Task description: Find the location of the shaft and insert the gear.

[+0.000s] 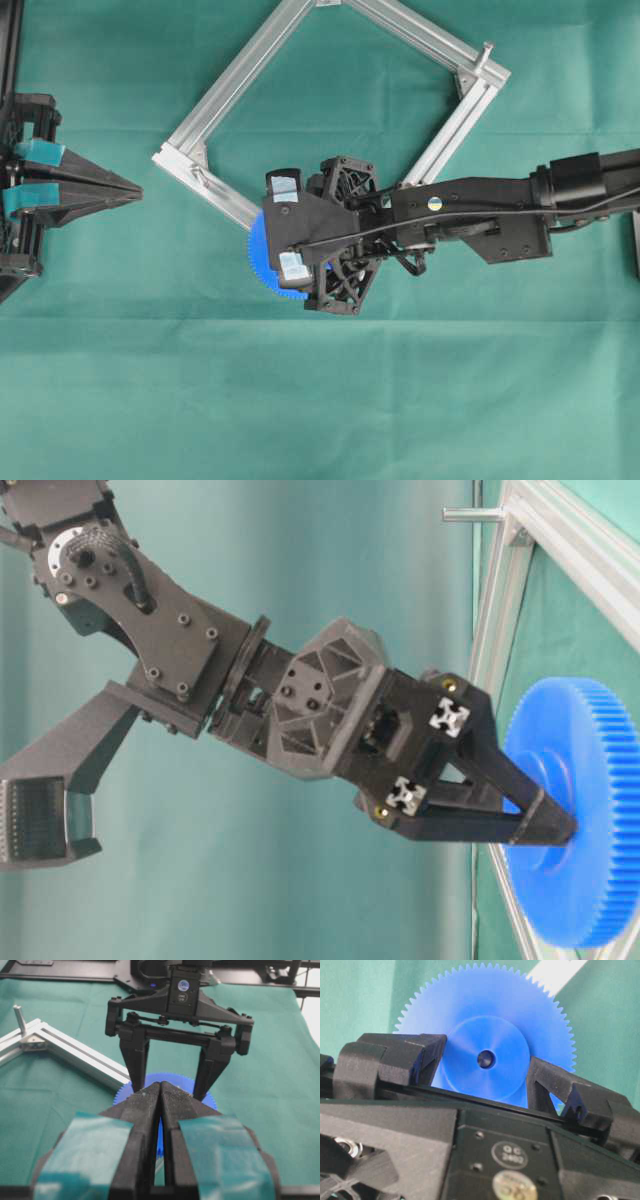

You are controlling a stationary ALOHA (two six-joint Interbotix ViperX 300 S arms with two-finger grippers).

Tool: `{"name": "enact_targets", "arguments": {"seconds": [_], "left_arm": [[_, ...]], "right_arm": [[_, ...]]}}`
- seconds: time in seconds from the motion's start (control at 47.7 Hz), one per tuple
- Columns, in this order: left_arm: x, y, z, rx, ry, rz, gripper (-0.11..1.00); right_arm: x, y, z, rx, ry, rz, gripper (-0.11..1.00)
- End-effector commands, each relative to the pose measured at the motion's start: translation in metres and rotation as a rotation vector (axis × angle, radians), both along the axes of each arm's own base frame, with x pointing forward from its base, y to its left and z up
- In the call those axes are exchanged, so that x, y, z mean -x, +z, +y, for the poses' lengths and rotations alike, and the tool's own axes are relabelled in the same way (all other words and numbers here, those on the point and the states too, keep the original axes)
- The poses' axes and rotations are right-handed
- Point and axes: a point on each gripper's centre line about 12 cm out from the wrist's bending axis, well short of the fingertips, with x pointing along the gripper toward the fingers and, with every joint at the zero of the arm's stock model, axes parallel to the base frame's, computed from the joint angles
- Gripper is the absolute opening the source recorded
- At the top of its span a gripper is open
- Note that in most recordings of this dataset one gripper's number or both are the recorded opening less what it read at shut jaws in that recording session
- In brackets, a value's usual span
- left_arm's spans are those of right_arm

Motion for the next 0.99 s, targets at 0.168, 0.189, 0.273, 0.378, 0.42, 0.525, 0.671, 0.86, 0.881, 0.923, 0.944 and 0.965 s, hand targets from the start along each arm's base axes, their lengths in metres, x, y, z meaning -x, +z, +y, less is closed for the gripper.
{"name": "enact_targets", "arguments": {"seconds": [0.168, 0.189, 0.273, 0.378, 0.42, 0.525, 0.671, 0.86, 0.881, 0.923, 0.944, 0.965], "left_arm": [[-0.002, 0.011, 0.0, 0.002, 0.0, -0.029, 0.02], [-0.002, 0.012, 0.0, 0.0, 0.0, -0.031, 0.02], [-0.003, 0.011, 0.0, 0.002, 0.0, -0.028, 0.02], [-0.003, 0.011, 0.0, 0.0, 0.0, -0.028, 0.02], [-0.003, 0.011, 0.0, 0.002, 0.0, -0.028, 0.02], [-0.003, 0.011, 0.0, 0.0, 0.0, -0.028, 0.02], [-0.002, 0.012, 0.0, 0.0, 0.0, -0.029, 0.02], [-0.002, 0.012, -0.001, 0.002, -0.004, -0.029, 0.02], [-0.002, 0.012, -0.001, 0.002, -0.004, -0.029, 0.02], [-0.002, 0.012, -0.001, 0.002, -0.006, -0.031, 0.02], [-0.002, 0.012, -0.001, 0.002, -0.004, -0.031, 0.02], [-0.002, 0.012, -0.001, 0.003, -0.006, -0.029, 0.02]], "right_arm": [[0.003, -0.009, 0.012, -0.006, 0.022, 0.017, 0.69], [0.002, -0.009, 0.012, -0.006, 0.024, 0.017, 0.69], [0.002, -0.011, 0.013, -0.006, 0.024, 0.019, 0.69], [0.003, -0.016, 0.013, -0.006, 0.023, 0.024, 0.69], [0.004, -0.017, 0.013, -0.009, 0.022, 0.027, 0.69], [0.005, -0.019, 0.012, -0.014, 0.018, 0.035, 0.69], [0.007, -0.023, 0.014, -0.023, 0.015, 0.037, 0.69], [0.007, -0.024, 0.014, -0.027, 0.014, 0.032, 0.69], [0.007, -0.023, 0.014, -0.027, 0.014, 0.03, 0.69], [0.007, -0.024, 0.014, -0.027, 0.014, 0.032, 0.69], [0.007, -0.024, 0.014, -0.027, 0.014, 0.032, 0.69], [0.007, -0.023, 0.014, -0.026, 0.016, 0.03, 0.69]]}}
